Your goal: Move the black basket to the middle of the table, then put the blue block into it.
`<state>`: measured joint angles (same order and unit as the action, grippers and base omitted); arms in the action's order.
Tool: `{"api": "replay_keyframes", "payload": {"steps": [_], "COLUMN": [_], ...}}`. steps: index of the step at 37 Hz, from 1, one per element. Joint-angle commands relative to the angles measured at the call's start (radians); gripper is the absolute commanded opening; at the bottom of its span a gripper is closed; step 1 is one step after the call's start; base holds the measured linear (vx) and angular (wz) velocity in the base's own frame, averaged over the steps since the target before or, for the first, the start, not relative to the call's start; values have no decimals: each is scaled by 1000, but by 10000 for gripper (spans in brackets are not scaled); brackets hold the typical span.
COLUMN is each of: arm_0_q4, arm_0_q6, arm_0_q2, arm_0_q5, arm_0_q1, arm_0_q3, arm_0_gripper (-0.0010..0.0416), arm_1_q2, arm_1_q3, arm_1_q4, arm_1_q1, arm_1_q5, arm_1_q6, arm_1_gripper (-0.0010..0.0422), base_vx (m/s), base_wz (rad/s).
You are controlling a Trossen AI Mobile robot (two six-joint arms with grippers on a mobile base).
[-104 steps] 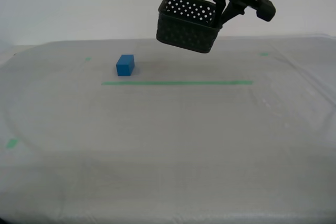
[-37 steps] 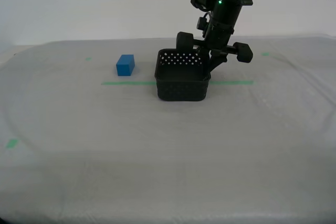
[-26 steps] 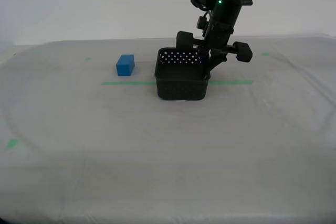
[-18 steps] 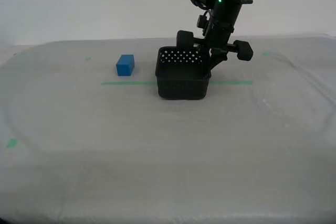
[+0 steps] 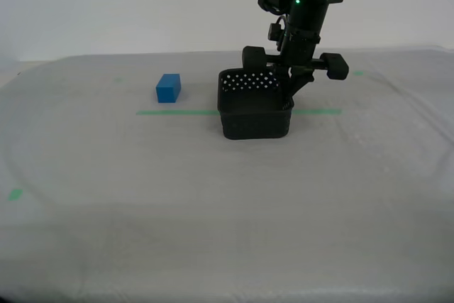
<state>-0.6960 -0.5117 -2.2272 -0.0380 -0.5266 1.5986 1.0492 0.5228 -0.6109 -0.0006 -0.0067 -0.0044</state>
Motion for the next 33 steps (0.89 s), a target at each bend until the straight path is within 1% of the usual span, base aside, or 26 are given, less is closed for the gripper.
{"api": "replay_keyframes", "payload": {"steps": [1,6,15,16,18,22,27,30,33], "arm_0_q4": [0,0,14,14,13,18,18,21,22], "arm_0_q6": [0,2,0,-1,-4,35,36,36,37], "arm_0_q2": [1,1,1,1,1,1,1,1,1], "arm_0_q5": [14,14,17,19,45,41,39,43,48], "arm_0_q1": [0,-8,-10,-10,-11,-10,-12,-12,-9], "arm_0_q3": [1,1,0,0,0,3,11,16,16], "arm_0_gripper": [3,3,3,3,3,3,4,19,54], "arm_1_q2": [61,142,204,204,203,203,202,201,202], "arm_1_q3": [13,21,16,16,16,16,16,16,16], "arm_1_q4": [-19,-11,14,16,28,37,44,44,45], "arm_1_q1": [-1,0,0,0,0,0,0,0,0], "arm_1_q5": [-1,-1,-1,-1,-1,-1,-1,-1,-1], "arm_1_q6": [2,2,2,2,2,2,2,2,2], "arm_1_gripper": [0,0,0,0,0,0,0,0,0], "base_vx": [0,0,0,0,0,0,0,0,0], "base_wz": [0,0,0,0,0,0,0,0,0]}}
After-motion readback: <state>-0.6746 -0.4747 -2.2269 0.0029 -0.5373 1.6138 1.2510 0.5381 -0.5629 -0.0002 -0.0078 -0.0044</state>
